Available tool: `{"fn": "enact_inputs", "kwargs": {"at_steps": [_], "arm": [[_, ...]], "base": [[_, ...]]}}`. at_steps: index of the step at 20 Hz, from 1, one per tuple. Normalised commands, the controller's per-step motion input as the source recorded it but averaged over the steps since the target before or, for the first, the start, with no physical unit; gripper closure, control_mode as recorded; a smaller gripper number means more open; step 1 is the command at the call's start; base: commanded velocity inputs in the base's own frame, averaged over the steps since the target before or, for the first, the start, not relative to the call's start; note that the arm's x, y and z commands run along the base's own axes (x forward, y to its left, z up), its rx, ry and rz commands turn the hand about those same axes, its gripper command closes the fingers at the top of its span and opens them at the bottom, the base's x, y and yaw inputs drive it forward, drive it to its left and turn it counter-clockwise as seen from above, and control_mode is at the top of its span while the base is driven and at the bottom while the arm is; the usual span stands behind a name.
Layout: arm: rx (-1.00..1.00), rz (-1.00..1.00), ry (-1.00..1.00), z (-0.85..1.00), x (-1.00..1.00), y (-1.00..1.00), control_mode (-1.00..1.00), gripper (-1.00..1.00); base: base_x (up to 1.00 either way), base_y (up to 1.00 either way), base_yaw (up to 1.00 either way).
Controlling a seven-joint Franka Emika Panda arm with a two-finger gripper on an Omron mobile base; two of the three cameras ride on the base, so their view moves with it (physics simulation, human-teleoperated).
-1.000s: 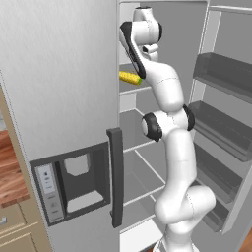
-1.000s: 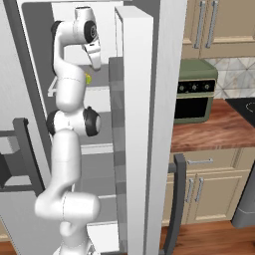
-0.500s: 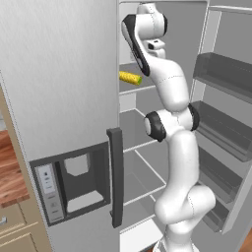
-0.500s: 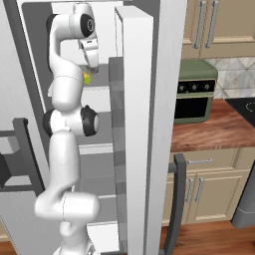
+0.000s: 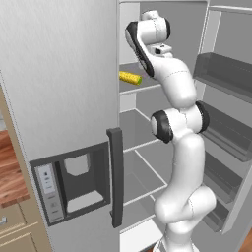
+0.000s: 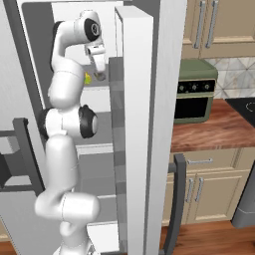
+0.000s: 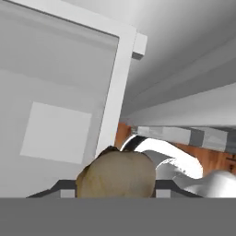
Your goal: Retrieve the bottle and the shaker from the cabinet and place them next to the mixing bowl on the counter. Then add garlic from the fridge to the mixing bowl.
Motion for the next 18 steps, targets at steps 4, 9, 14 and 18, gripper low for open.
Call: {"fn": "enact_inputs", "kwargs": {"at_steps": [4, 9, 14, 18], "arm": [[0.0, 0.11, -0.45, -0.39, -0.95, -0.17, -1.0, 1.0], [0.0, 0.13, -0.54, -0.17, -0.98, 0.09, -1.0, 1.0], [0.01, 0.01, -0.26, 0.57, -0.78, 0.03, -1.0, 1.0], [0.04, 0.0, -0.1, 0.39, -1.0, 0.0, -1.0, 1.0]], "base": [[0.0, 0.0, 0.0], [0.0, 0.0, 0.0], [0.0, 0.0, 0.0], [0.0, 0.0, 0.0]]}}
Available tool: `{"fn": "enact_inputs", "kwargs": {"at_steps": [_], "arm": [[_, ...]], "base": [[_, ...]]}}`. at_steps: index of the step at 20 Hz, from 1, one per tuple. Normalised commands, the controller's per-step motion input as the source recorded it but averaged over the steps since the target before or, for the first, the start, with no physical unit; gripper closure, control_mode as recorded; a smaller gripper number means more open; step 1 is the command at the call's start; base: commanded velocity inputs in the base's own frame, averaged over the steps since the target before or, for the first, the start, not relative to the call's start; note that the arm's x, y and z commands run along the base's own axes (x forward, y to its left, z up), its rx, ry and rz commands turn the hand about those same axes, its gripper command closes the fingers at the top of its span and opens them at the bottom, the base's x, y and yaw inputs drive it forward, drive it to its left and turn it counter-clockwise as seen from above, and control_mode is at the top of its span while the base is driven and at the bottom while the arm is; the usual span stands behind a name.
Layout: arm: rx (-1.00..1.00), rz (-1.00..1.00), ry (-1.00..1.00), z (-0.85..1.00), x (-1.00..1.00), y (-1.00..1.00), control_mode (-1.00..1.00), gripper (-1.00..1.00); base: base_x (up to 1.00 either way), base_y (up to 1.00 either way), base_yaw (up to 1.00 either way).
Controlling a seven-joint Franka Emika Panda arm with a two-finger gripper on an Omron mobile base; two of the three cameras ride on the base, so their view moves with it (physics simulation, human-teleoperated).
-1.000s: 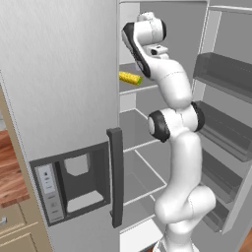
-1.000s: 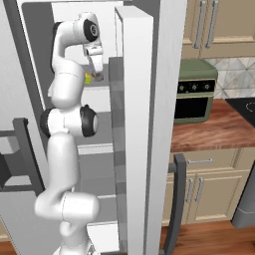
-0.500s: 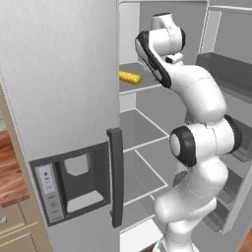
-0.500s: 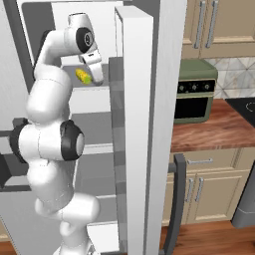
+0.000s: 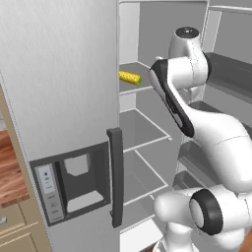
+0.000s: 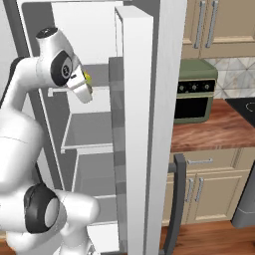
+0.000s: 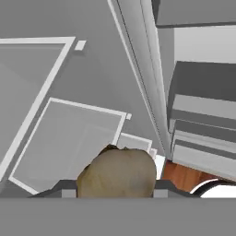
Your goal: Retrieve the bottle and the shaker from the cabinet and place them next to the mixing bowl on the counter. Then add garlic from the fridge to the mixing bowl.
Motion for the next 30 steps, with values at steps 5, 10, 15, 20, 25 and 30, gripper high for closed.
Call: {"fn": "enact_inputs", "kwargs": {"at_steps": [5, 10, 15, 20, 25, 30], "arm": [[0.06, 0.0, 0.0, 0.6, -1.0, 0.03, -1.0, 1.0], [0.01, -0.02, 0.03, 0.21, -1.0, 0.12, -1.0, 1.0], [0.0, -0.03, 0.0, 0.0, -1.0, 0.04, -1.0, 1.0], [0.0, -0.02, 0.0, -0.41, -1.0, 0.0, -1.0, 1.0], [0.0, 0.0, 0.0, -0.77, -1.0, 0.0, -1.0, 1.0], [0.0, 0.0, 0.0, -0.37, -0.47, -0.05, -1.0, 1.0]], "base": [[0.0, 0.0, 0.0], [0.0, 0.0, 0.0], [0.0, 0.0, 0.0], [0.0, 0.0, 0.0], [0.0, 0.0, 0.0], [0.0, 0.0, 0.0]]}}
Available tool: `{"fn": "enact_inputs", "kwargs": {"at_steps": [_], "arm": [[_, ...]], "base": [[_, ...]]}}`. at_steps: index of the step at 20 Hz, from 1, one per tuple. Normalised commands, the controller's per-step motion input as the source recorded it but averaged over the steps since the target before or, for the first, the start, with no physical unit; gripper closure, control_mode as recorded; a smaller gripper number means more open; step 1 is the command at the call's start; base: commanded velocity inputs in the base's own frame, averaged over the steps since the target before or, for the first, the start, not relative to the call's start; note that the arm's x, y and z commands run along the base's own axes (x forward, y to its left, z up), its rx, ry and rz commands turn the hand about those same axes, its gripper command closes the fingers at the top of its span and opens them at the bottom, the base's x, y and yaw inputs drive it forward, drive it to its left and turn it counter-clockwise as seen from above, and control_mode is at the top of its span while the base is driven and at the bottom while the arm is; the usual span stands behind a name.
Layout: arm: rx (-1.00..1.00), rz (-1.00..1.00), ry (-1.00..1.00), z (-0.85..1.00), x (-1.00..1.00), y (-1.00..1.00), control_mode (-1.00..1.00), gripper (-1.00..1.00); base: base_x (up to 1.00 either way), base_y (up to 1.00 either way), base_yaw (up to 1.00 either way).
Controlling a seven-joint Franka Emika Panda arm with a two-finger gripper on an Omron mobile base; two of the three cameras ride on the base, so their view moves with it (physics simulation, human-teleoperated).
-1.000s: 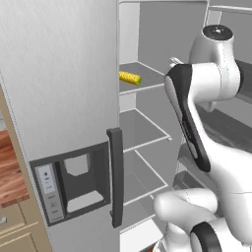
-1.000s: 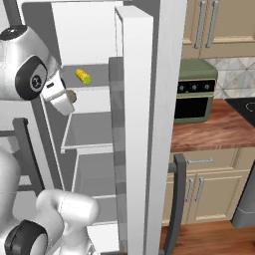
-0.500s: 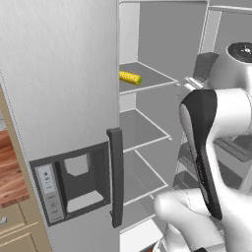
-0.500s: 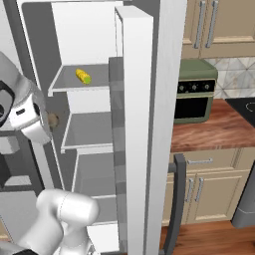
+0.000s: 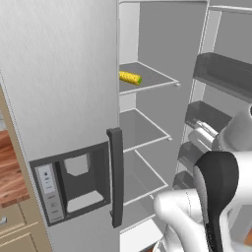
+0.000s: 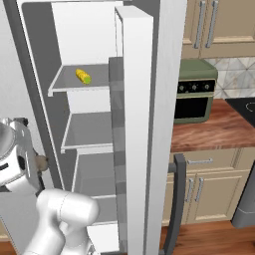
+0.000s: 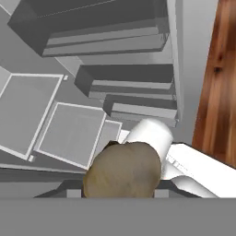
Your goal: Retrieve the bottle and the shaker from the cabinet and place them next to the mixing bowl on the counter. Then add garlic from the fridge to the mixing bowl.
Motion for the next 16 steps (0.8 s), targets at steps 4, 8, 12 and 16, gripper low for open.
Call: {"fn": "enact_inputs", "kwargs": {"at_steps": [4, 8, 12, 16], "arm": [[0.0, 0.0, 0.0, -0.01, -0.37, 0.0, -1.0, 1.0], [0.0, 0.0, 0.0, 0.0, -0.37, 0.01, 1.0, 1.0], [0.0, 0.0, 0.0, 0.0, 0.0, 0.0, 1.0, 1.0], [0.0, 0.0, 0.0, 0.0, 0.0, 0.0, 1.0, 1.0]], "base": [[0.0, 0.0, 0.0], [-0.23, 0.02, 0.0], [-1.0, 0.16, -0.14], [-0.95, 0.11, -0.3]]}}
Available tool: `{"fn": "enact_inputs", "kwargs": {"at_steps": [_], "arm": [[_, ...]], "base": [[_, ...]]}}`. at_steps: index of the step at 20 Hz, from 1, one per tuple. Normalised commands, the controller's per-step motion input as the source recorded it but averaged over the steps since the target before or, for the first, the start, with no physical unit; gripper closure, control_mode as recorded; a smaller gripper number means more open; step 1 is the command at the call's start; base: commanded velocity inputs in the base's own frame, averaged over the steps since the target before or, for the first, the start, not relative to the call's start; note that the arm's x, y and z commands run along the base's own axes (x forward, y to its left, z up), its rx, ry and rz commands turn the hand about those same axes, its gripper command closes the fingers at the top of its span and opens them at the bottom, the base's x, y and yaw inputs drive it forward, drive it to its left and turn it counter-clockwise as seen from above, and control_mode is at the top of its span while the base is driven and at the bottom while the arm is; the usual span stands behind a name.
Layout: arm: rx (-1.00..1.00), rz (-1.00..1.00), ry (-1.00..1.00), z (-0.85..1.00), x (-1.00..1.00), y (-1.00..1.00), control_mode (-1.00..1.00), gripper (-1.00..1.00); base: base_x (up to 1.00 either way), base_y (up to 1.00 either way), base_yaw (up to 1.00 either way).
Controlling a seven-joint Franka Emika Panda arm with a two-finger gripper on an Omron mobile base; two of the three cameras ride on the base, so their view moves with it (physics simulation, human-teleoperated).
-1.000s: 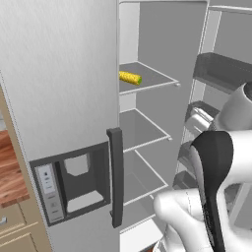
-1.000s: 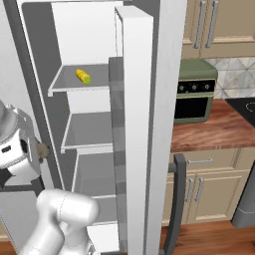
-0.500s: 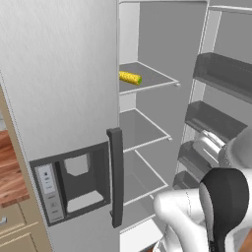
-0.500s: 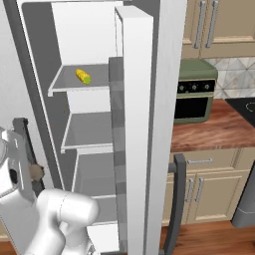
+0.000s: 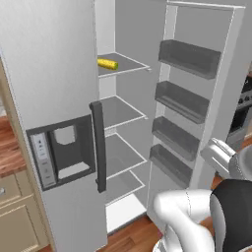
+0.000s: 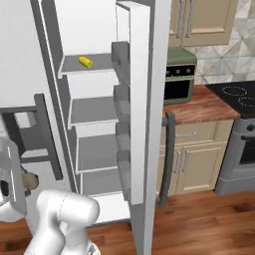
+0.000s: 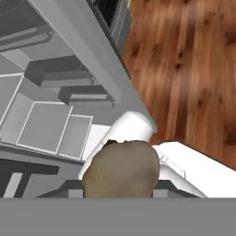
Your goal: Retrieve the bottle and the shaker from the cabinet and place them next to the mixing bowl on the counter. Then add garlic from the fridge to the mixing bowl.
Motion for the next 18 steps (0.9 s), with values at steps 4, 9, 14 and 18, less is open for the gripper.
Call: {"fn": "enact_inputs", "kwargs": {"at_steps": [4, 9, 14, 18], "arm": [[0.0, 0.0, 0.0, 0.0, 0.0, 0.0, 1.0, 1.0], [0.0, 0.0, 0.0, 0.0, 0.0, 0.0, 1.0, 1.0], [0.0, 0.0, 0.0, 0.0, 0.0, 0.0, 1.0, 1.0], [0.0, 0.0, 0.0, 0.0, 0.0, 0.0, 1.0, 1.0]], "base": [[-0.33, 0.04, -0.46], [-0.04, 0.0, -0.68], [0.0, 0.05, -0.81], [0.19, 0.0, -0.91]]}}
